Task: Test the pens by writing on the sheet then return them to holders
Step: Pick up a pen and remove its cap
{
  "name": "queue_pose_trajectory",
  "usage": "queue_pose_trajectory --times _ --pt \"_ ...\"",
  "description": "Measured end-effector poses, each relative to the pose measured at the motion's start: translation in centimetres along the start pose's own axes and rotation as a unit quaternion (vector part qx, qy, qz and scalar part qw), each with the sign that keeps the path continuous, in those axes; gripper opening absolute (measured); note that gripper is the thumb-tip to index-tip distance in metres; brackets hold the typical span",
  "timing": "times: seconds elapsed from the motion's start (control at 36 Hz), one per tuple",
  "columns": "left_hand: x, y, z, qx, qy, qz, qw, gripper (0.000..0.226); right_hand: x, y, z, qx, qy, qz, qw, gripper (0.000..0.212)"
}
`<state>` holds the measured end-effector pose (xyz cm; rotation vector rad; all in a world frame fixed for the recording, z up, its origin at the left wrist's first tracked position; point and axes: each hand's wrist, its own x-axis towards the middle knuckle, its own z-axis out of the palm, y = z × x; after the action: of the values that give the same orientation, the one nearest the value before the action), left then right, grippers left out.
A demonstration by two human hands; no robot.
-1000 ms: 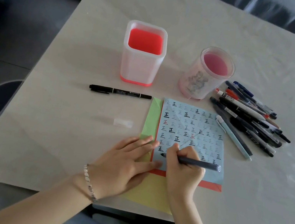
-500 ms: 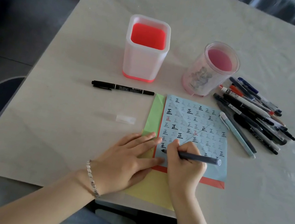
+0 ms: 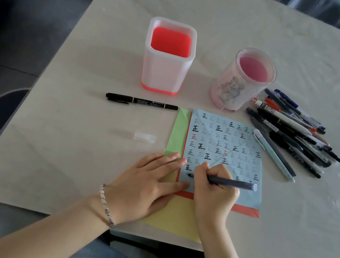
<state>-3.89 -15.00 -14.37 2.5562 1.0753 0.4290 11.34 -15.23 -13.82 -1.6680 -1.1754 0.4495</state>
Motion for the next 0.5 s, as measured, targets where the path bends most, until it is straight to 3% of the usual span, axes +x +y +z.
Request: queue_pose_trajectory --times 0.5 --pt "-0.06 -0.05 0.15 -0.003 0.004 0.000 1.000 0.034 -0.01 -0.24 -0.06 0.008 0.010 0.022 1.000 0.033"
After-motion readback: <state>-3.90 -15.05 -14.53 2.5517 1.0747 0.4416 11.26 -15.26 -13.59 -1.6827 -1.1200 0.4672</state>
